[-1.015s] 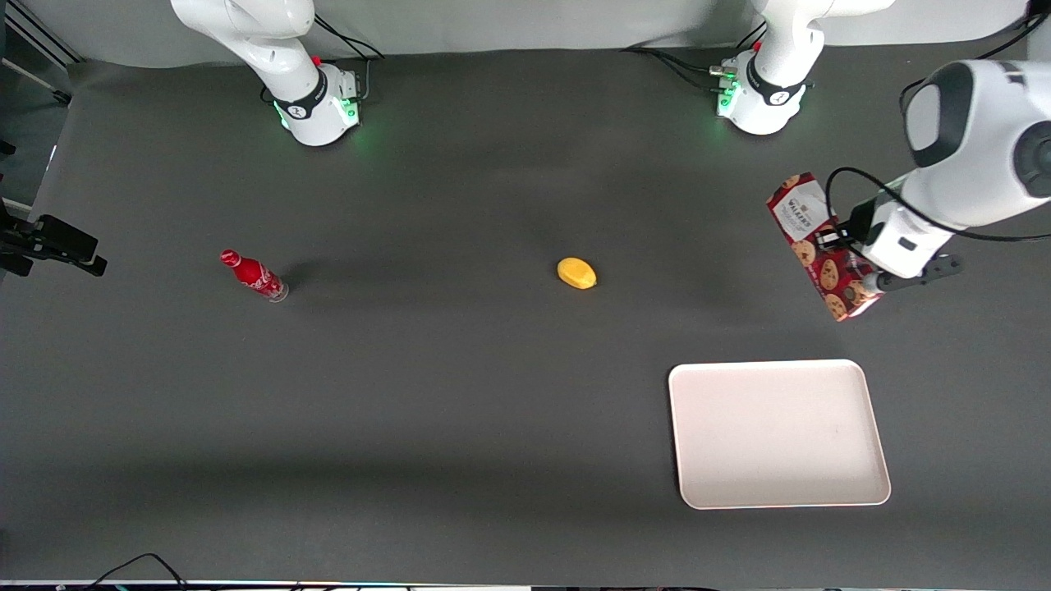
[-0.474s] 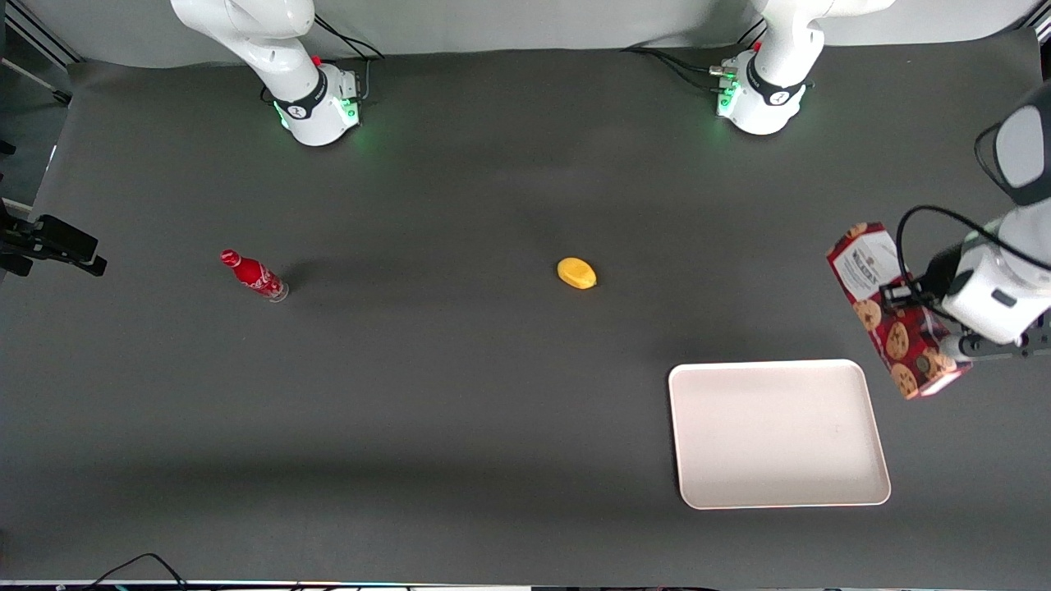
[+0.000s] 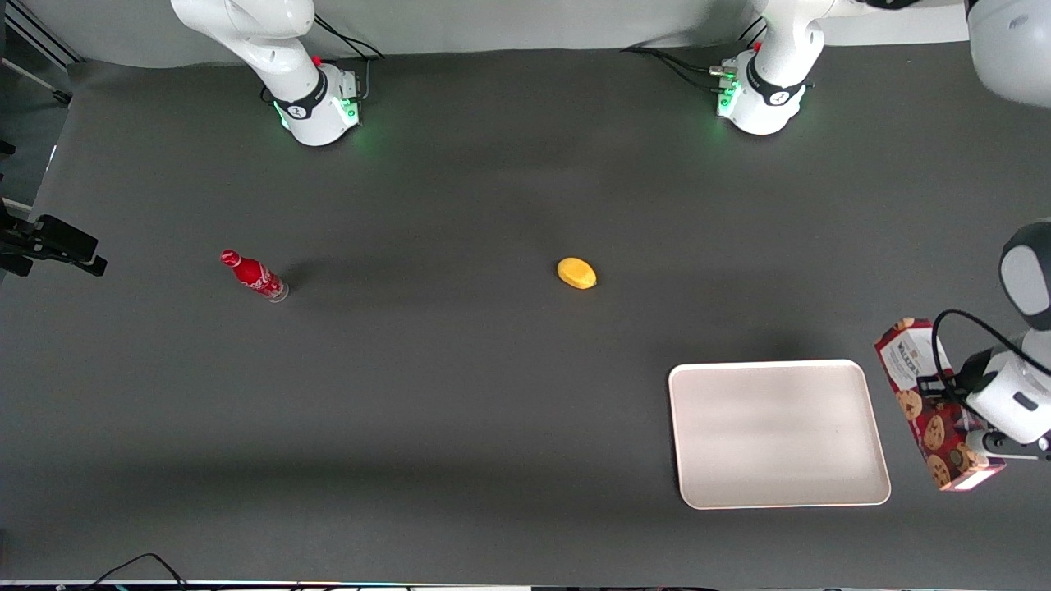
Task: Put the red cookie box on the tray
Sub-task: 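Carry the held cookie box over to the white tray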
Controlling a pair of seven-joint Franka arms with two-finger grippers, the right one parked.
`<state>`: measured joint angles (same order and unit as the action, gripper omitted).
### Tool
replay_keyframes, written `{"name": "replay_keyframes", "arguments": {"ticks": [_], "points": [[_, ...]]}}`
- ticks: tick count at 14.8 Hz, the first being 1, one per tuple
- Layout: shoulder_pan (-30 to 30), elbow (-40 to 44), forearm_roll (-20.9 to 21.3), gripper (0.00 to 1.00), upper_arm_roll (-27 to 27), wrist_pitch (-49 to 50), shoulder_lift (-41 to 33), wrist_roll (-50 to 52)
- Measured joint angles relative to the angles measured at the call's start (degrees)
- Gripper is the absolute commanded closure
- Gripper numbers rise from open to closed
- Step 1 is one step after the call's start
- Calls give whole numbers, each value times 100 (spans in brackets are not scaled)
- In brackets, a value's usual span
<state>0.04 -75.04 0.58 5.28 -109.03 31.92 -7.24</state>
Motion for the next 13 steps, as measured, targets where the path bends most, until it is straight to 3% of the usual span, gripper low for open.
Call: {"name": "replay_keyframes", "arguments": {"ticks": [7, 13], "points": [[-26, 220, -21, 100, 39, -506, 1282, 28], [-27, 253, -200, 100, 114, -784, 1532, 48]]}}
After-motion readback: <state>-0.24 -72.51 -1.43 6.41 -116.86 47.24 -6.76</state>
